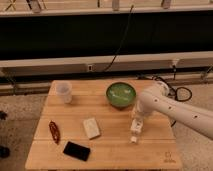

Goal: Place the bottle in the ceramic bowl

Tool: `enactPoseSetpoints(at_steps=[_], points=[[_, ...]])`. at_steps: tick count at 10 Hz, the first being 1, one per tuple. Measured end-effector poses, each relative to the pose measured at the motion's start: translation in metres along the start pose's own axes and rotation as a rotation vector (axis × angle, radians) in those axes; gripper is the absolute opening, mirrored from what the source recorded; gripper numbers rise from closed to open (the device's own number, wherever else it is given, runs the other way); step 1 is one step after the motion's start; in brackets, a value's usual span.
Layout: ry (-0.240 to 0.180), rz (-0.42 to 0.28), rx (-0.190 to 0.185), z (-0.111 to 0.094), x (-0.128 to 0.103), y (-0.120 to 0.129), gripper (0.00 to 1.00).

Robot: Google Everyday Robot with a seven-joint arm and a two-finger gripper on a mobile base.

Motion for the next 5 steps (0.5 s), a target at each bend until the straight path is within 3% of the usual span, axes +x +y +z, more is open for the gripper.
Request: enactPoseSetpoints(at_steps=[5], points=[[0.016, -0.035, 0.0, -0.009, 0.026, -0.017, 0.01]])
